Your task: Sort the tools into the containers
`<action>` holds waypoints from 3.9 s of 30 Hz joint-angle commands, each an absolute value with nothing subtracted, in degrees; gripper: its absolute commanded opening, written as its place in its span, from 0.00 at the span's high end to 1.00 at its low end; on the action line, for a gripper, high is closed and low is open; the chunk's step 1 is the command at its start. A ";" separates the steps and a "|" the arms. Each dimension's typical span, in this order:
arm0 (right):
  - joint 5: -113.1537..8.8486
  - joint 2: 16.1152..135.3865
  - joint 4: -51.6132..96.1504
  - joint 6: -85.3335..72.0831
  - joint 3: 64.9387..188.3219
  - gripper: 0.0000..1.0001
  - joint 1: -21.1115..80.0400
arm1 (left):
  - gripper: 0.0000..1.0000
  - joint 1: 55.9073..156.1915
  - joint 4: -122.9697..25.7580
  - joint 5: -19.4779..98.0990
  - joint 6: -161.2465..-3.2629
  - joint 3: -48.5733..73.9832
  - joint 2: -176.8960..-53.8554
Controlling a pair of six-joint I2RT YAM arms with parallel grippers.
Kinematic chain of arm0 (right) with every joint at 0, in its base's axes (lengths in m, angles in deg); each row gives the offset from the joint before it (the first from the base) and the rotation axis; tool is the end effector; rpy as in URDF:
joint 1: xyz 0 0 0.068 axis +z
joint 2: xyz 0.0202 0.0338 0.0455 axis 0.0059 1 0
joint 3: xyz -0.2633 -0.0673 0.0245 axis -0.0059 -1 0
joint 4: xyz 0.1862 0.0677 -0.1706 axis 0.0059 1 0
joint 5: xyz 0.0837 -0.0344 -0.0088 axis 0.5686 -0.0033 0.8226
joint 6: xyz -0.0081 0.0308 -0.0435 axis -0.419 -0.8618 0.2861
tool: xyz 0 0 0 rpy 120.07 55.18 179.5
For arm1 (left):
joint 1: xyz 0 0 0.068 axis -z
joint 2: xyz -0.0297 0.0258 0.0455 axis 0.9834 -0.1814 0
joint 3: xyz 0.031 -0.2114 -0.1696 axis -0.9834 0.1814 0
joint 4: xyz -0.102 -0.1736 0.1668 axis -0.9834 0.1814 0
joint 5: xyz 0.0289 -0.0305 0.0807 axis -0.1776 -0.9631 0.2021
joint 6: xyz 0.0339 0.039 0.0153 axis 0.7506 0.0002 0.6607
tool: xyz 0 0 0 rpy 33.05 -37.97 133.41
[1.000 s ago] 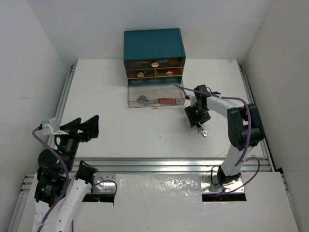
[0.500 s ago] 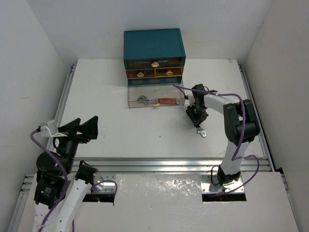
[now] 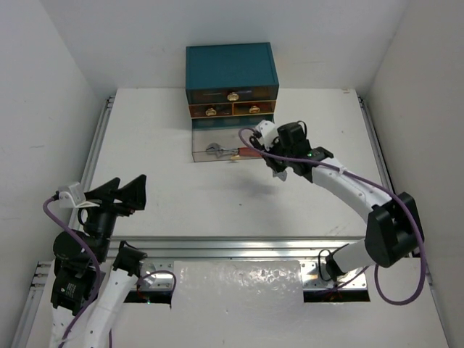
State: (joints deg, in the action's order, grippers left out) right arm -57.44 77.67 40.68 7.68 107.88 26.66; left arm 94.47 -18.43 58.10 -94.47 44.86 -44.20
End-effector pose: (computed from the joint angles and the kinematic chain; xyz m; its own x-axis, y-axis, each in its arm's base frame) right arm 0.2786 0.1394 0.2440 -0.5686 -0.4266 -0.7033 -0.5478 0.8342 -0.0631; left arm 0.0291 -0.0011 0.3395 0.0871 -0.4337 -0.8968 0.1238 0.8980 -0.4223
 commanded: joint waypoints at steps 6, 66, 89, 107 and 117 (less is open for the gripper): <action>-57.94 90.97 20.70 30.22 123.48 1.00 30.57 | 0.00 93.96 -20.66 58.65 -93.79 44.97 -43.84; -60.68 133.53 -21.92 -57.11 133.96 1.00 26.71 | 0.00 93.70 -21.72 57.06 -93.09 45.50 -43.49; -57.22 145.24 -27.08 -59.13 149.02 0.99 22.40 | 0.00 94.05 -21.80 57.51 -93.26 45.59 -43.92; -54.34 119.37 -41.87 -61.17 113.18 0.68 22.05 | 0.00 93.88 -21.89 58.20 -93.35 45.59 -45.50; -64.44 64.00 14.86 -26.22 89.32 0.01 24.85 | 0.00 93.52 -17.41 62.59 -89.58 38.30 -67.82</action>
State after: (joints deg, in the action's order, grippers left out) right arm -59.41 76.40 -6.55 -41.31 89.13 23.32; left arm 94.25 -17.73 60.33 -92.43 41.67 -63.56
